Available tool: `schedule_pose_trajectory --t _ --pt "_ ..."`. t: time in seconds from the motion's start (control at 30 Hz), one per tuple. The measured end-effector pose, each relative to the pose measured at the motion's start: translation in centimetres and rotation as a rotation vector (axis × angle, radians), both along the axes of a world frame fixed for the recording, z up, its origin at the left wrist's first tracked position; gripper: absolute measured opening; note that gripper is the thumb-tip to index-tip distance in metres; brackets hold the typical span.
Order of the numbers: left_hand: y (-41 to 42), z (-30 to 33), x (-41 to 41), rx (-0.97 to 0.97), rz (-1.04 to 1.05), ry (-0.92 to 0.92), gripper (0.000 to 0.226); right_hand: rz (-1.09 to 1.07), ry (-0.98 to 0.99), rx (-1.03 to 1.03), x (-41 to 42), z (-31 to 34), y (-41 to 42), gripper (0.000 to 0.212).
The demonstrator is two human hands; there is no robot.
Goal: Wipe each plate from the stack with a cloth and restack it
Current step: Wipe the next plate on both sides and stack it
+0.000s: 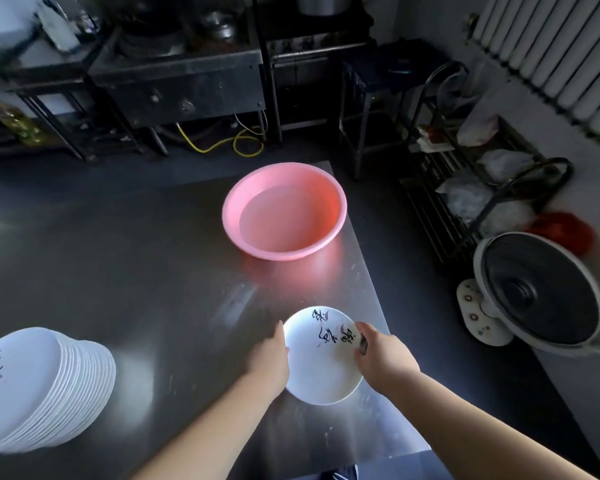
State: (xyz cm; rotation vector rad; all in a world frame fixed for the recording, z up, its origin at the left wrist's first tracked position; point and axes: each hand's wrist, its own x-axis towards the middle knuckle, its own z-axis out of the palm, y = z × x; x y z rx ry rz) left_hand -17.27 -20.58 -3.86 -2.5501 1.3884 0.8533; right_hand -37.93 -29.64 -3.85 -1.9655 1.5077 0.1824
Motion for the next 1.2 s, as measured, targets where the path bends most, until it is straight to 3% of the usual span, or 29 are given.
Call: schedule_pose_trajectory --t 0.17,0.37,0.57,0.7,0.83,1.03,1.2 --pt "-0.2 -0.2 -0.2 0.058 -0.061 -0.120 0.046 0.033 0.020 -0.039 0.0 -0.5 -0.3 0.041" --pt "0.0 -1.0 0.6 0.028 -0.035 -0.069 0.047 -0.025 -0.009 -0.150 0.1 0.1 -0.2 0.023" --pt "1.3 0.3 3.5 -0.075 -0.079 -0.020 0.070 -0.069 -0.351 -0.352 5.0 4.2 -3.6 0.026" --pt "1.3 3.2 8.0 -0.281 -0.020 0.006 0.061 -0.021 -0.535 -0.384 10.8 8.0 -6.3 0.041" --pt "0.9 6.4 14.3 -0.404 0.086 0.008 0.047 -0.033 -0.557 -0.322 16.4 9.8 -9.0 0.036" --pt "1.0 7.9 21.6 -0.430 0.194 0.004 0.038 -0.023 -0.566 -0.210 22.8 10.8 -12.5 0.035" --pt "-0.2 7.2 24.3 -0.442 0.270 0.025 0.032 0.054 -0.467 -0.256 25.4 9.2 -14.2 0.017"
